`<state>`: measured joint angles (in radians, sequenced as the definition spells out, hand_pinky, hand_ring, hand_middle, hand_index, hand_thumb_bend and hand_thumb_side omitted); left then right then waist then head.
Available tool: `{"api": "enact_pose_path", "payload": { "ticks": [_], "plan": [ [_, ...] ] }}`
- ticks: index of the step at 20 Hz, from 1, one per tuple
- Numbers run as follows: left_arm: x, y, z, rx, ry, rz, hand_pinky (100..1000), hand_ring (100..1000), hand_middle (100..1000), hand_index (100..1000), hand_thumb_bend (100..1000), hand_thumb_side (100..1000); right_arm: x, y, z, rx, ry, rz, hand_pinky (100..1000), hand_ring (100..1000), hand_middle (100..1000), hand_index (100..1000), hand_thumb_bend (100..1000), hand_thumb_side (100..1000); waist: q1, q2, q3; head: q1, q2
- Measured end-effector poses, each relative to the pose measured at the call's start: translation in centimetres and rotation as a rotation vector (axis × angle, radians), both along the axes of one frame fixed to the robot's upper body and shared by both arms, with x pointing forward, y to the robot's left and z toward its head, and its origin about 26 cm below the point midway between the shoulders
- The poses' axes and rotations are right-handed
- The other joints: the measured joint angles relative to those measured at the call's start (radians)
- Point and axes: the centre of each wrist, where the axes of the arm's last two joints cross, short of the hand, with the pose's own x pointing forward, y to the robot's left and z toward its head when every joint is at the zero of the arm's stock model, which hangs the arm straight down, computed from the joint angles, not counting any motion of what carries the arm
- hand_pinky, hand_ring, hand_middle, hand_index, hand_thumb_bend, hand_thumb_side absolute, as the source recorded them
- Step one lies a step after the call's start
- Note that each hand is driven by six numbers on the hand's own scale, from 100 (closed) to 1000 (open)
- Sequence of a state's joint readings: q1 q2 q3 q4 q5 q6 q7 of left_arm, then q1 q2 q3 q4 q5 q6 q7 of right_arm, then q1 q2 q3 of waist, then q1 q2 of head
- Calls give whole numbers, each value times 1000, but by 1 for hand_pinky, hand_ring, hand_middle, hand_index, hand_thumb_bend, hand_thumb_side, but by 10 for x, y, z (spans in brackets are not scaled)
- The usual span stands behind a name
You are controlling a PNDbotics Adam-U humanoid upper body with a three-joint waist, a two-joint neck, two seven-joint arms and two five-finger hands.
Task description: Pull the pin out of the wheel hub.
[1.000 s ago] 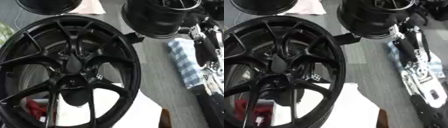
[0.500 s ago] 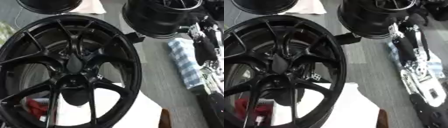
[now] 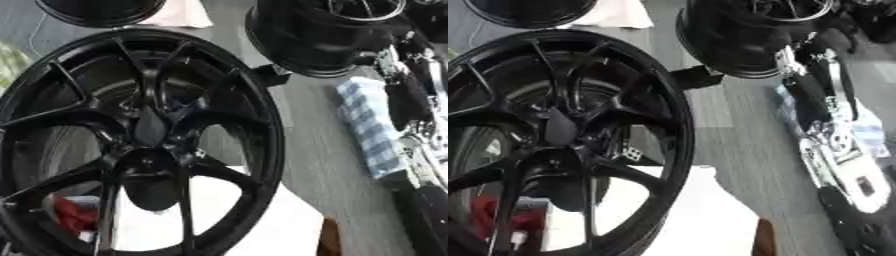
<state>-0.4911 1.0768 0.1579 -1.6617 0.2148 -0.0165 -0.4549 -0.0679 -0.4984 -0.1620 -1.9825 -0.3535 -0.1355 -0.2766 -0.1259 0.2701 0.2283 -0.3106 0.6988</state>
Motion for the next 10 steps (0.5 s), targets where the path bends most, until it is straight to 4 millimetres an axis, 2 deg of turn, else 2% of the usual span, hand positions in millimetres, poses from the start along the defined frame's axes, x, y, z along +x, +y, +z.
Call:
{"api": "enact_pose_path", "payload": {
  "ticks": [5, 7, 8, 10],
  "plan": [
    [-12, -21, -10, -96, -114, -128, 1000, 642, 532, 794, 100, 624, -1, -2, 1, -3, -9, -5, 615, 675, 605, 669, 260, 376, -2, -1, 5, -2, 3],
    [-18, -29, -11, -122, -135, -159, 1000, 680, 567, 812, 100, 652, 0, -2, 1, -6, -13, -4, 622, 680, 611, 674, 266, 365, -4, -3, 4, -5, 3],
    [-22, -33, -11, -139, -151, -175, 1000, 680, 567, 814, 100, 663, 0, -2, 3, -6, -23, -4, 624, 681, 612, 674, 266, 364, -13, -6, -1, -7, 3],
    [-30, -36, -16, -192, -182, -200, 1000, 678, 565, 815, 100, 664, 1, -2, 7, -4, -50, -7, 626, 685, 615, 676, 266, 364, -48, -8, 3, -10, 3]
  ]
}}
